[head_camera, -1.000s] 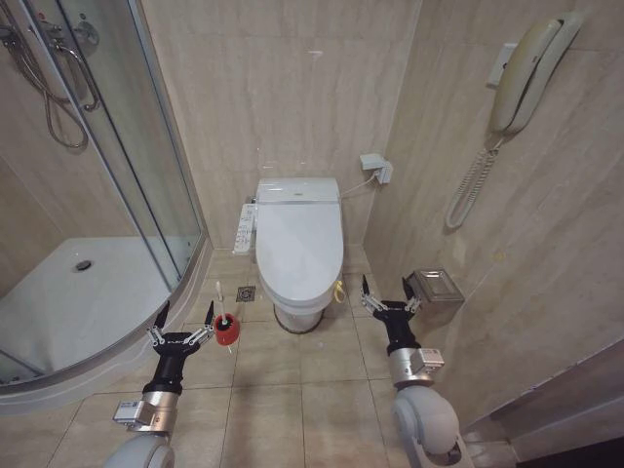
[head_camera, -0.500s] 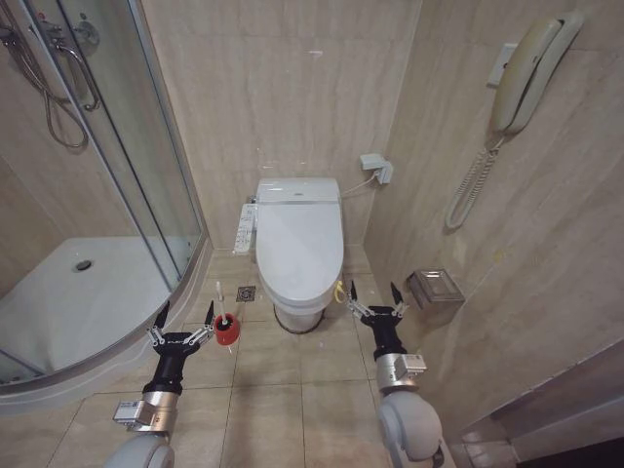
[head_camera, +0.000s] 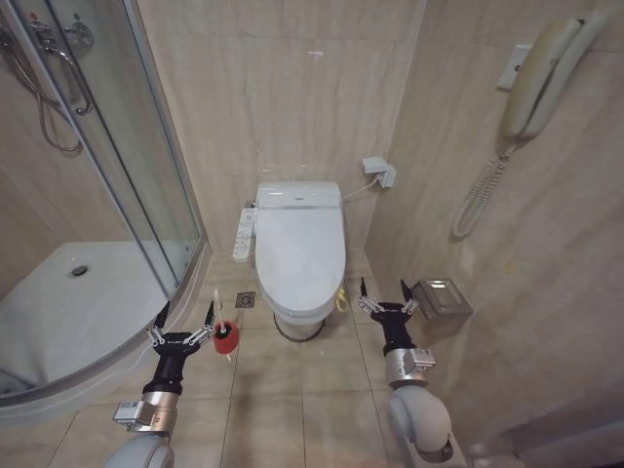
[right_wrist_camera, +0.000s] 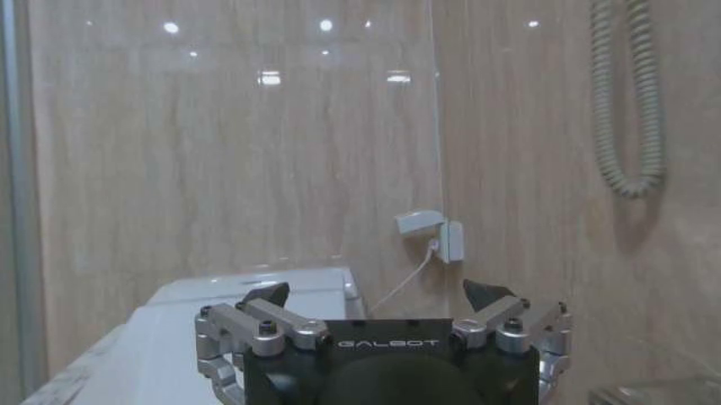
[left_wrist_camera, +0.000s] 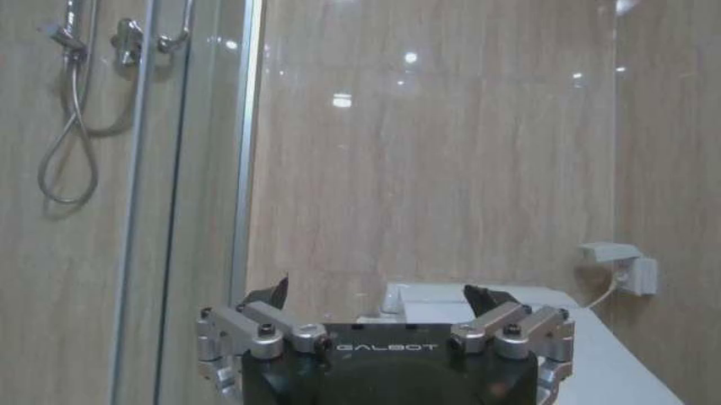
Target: Open the toilet lid, clean the toilet bowl with a toilet brush, close the toilet lid, and flush.
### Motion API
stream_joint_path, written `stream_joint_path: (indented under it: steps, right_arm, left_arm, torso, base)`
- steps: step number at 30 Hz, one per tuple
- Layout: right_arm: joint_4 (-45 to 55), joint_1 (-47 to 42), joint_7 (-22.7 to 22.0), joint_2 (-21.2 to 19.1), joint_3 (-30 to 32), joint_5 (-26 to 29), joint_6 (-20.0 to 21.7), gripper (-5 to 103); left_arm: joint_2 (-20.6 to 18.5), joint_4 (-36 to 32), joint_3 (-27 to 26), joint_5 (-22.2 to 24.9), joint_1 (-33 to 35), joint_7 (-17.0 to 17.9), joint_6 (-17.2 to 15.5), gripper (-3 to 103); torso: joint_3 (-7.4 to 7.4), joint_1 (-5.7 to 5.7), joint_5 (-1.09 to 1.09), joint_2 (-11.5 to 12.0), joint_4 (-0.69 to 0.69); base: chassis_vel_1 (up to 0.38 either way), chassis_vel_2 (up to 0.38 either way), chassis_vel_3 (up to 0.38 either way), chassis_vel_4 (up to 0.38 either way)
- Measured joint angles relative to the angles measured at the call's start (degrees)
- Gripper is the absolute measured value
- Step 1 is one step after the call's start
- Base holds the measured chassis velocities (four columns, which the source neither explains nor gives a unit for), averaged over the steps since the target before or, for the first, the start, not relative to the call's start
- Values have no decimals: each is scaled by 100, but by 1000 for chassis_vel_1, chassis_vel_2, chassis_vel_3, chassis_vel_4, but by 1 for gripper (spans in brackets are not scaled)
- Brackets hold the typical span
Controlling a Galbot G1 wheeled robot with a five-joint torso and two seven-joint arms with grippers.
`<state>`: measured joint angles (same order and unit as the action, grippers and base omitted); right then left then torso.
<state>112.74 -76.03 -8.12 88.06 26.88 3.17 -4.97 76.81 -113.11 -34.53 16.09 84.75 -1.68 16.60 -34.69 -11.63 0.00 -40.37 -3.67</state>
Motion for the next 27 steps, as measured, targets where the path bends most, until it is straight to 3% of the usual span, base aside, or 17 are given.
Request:
stream_joint_path:
  steps: [9, 27]
  right_arm:
    - [15, 17, -70, -16, 87, -5, -119, 100]
    - [-8, -19, -211, 68, 64, -104, -105, 100]
  left_arm:
    - [0, 0, 0, 0, -5, 0, 0, 100]
    - [1, 0, 0, 0, -1, 0, 0, 100]
  torso:
    - [-2, -6, 0, 2, 0]
    - [-1, -1, 0, 0, 1]
  base:
    - [-185, 195, 186, -201]
    - [-29, 40, 27, -30]
